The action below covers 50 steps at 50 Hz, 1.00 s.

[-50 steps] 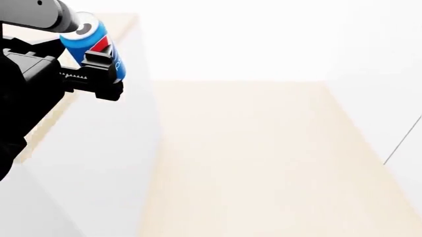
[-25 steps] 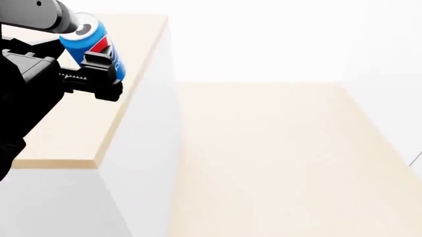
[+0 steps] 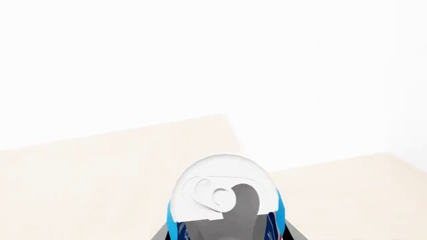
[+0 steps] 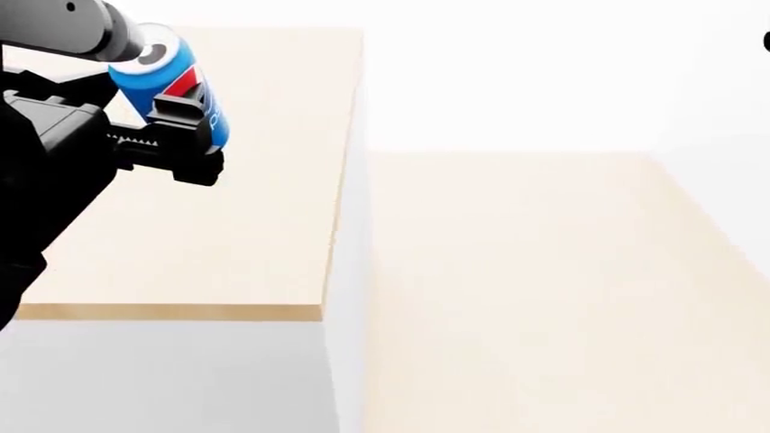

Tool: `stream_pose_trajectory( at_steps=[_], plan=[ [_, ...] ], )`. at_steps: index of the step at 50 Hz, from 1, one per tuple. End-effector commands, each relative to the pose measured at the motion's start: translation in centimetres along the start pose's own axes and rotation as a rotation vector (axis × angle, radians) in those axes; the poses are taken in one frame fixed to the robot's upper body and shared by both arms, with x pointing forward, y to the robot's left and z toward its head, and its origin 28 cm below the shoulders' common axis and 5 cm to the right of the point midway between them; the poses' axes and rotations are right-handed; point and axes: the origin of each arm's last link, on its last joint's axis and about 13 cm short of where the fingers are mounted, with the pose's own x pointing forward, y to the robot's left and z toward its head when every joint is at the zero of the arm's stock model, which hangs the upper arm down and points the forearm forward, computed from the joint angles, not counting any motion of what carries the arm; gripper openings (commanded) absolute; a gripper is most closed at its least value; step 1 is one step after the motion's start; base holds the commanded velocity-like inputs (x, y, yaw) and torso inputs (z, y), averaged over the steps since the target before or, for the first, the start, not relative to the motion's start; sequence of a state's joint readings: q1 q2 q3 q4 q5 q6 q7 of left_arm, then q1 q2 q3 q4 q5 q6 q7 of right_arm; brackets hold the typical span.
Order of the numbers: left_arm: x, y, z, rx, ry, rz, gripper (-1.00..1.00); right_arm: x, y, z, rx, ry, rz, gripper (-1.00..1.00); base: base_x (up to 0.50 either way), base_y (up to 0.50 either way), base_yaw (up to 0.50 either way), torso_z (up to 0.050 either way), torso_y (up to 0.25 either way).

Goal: Move the drinks to the dining counter.

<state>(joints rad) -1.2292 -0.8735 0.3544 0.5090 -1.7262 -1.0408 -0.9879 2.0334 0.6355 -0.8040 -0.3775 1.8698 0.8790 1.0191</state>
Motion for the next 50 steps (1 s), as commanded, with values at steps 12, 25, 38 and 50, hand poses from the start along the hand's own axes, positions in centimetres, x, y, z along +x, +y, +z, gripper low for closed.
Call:
stream_pose_trajectory(
  at_steps=[12,25,38,50],
  plan=[
    [-0.02,0.04,0.08,-0.004,-0.005,0.006,-1.00,0.02,-0.23,0.05,-0.006,-0.013,-0.010,-1.00,0.07,0.50,0.00,0.000,0.001],
    [0.05,-0.03,-0.07,-0.005,-0.003,0.004,-1.00,-0.03,-0.14,-0.12,-0.005,-0.013,-0.007,-1.00,0.17,0.50,0.00,0.000,0.001],
    [0.12,-0.04,0.03,-0.004,-0.004,0.003,-1.00,-0.01,-0.13,-0.09,-0.002,-0.011,-0.002,-1.00,0.20,0.49,0.00,0.001,0.001],
    [0.08,-0.08,0.08,-0.004,-0.006,0.001,-1.00,-0.06,-0.13,-0.12,0.002,-0.011,-0.003,-1.00,0.23,0.39,0.00,0.000,0.001]
  ],
)
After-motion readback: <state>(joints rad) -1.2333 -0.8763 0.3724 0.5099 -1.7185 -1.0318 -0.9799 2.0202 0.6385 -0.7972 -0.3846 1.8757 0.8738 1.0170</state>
